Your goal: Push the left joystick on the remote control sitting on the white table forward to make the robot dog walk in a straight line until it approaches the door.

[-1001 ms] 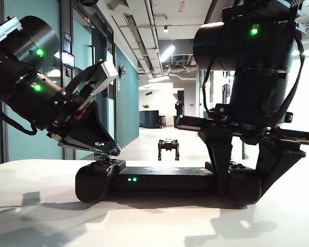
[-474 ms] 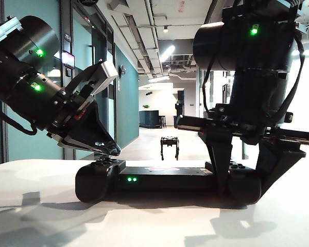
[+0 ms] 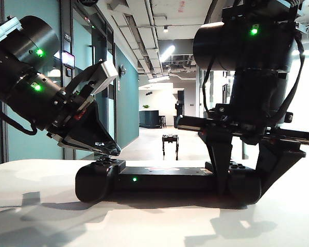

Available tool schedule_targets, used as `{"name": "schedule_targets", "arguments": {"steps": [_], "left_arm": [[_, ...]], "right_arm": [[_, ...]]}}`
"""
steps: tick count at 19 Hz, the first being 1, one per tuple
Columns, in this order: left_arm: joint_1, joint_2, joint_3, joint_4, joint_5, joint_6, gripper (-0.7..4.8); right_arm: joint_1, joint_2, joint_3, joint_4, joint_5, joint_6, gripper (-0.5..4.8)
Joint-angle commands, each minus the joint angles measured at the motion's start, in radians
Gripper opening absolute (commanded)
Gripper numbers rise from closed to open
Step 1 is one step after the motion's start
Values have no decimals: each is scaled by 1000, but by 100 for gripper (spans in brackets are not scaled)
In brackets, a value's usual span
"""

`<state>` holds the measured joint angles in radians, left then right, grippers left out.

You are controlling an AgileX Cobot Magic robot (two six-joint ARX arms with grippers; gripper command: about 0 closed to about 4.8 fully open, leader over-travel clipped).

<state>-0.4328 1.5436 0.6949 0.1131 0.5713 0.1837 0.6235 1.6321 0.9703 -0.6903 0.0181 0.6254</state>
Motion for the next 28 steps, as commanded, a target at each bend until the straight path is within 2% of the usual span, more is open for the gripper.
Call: {"name": "schedule_targets", "arguments": {"steps": [1, 7, 9, 11, 14, 17, 19, 22, 28], "left_arm": [[0, -2, 1, 16, -10, 0, -5], [0, -6, 2, 13, -1, -5, -5], [0, -50, 14, -44, 63, -42, -5], [0, -156, 60, -159, 67, -84, -5], [0, -291, 127, -285, -37, -151, -5], [0, -425, 238, -468, -184, -193, -5], [0, -486, 269, -520, -212, -213, -5], [0, -615, 278, -563, -216, -244, -5], [0, -770, 278, -648, -220, -271, -5]], "right_arm": [[2, 4, -6, -37, -19, 3, 201], [2, 4, -6, -34, -16, 3, 201], [2, 4, -6, -35, -12, 2, 201], [2, 4, -6, -31, -11, 2, 201], [2, 4, -6, -20, -9, -8, 201], [2, 4, -6, -4, -9, -9, 202], [2, 4, -6, -4, -9, -9, 203], [2, 4, -6, -5, -10, -25, 287], [2, -6, -5, -25, -9, -54, 289]]}}
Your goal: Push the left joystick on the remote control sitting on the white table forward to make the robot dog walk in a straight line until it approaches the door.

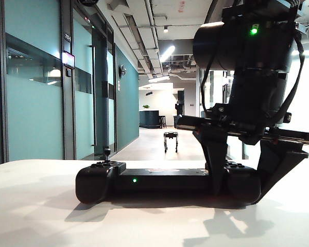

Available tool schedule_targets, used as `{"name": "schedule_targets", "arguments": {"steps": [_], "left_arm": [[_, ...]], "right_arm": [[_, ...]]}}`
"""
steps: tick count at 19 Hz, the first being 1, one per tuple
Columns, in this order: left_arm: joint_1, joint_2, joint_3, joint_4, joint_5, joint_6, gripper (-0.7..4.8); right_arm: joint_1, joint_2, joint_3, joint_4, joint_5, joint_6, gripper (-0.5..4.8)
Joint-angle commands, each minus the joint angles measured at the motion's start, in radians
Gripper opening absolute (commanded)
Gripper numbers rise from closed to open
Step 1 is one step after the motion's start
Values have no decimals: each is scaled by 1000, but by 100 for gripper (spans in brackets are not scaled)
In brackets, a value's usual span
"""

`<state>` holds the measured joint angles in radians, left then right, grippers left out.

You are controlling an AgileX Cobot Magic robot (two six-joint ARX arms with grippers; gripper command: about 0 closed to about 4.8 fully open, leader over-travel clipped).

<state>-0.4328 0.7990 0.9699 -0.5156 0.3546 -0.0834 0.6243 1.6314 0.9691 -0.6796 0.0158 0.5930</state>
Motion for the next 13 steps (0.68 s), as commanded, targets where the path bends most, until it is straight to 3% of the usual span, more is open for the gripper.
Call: {"name": "schedule_targets", "arguments": {"steps": [1, 11, 12, 13], "left_arm": [[0, -36, 3, -33, -11, -4, -5], [0, -93, 3, -100, -22, -4, -5], [0, -104, 3, -108, -23, -4, -5], [0, -121, 2, -119, -42, -9, -5]], "right_arm": [[1, -12, -4, -45, -6, -22, 289], [2, -146, 98, -233, 34, -74, 272], [2, -171, 115, -260, 34, -75, 217], [2, -198, 134, -281, 34, -84, 80]]}}
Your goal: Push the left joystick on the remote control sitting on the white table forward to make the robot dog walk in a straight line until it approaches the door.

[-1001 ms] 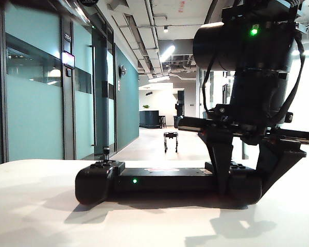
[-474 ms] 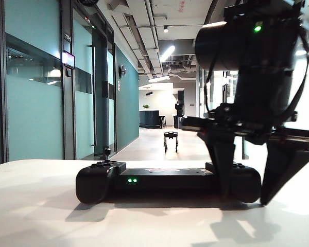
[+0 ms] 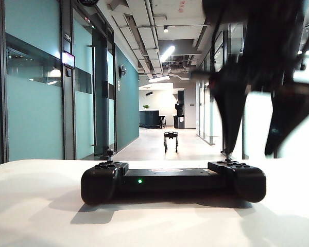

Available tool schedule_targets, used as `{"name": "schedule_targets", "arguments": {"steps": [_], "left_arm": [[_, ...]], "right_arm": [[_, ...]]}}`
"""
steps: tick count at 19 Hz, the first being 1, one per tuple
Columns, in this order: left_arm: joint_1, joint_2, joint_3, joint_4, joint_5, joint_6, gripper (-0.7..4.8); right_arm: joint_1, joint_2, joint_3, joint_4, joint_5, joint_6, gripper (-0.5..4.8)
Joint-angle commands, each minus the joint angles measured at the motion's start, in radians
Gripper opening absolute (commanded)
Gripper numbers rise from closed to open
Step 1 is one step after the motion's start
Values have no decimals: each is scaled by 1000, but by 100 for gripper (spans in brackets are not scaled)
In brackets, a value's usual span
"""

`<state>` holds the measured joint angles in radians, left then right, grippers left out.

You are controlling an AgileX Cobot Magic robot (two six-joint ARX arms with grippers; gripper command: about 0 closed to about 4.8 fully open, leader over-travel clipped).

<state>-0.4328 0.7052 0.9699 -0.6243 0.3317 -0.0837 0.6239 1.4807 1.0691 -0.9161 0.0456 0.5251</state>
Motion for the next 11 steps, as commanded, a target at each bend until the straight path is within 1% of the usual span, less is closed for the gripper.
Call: {"name": "schedule_targets", "arguments": {"steps": [1, 4, 6, 9, 10, 11], "left_arm": [[0, -44, -2, -12, -37, -18, -5], [-1, -127, -40, -18, -94, -22, -5], [-1, -224, -112, -12, -152, -22, -5], [-1, -359, -229, 31, -169, -23, -5], [-1, -419, -280, 46, -176, -22, -5], [-1, -457, -312, 57, -180, -22, -5]], "right_arm": [[2, -74, 53, -53, 4, -46, -9], [2, -165, 76, -25, 4, -111, -5], [11, -235, 74, 43, 61, -171, -5], [49, -291, 60, 175, 136, -306, -5], [63, -309, 49, 242, 139, -338, -5], [70, -316, 49, 265, 136, -338, -4]]}}
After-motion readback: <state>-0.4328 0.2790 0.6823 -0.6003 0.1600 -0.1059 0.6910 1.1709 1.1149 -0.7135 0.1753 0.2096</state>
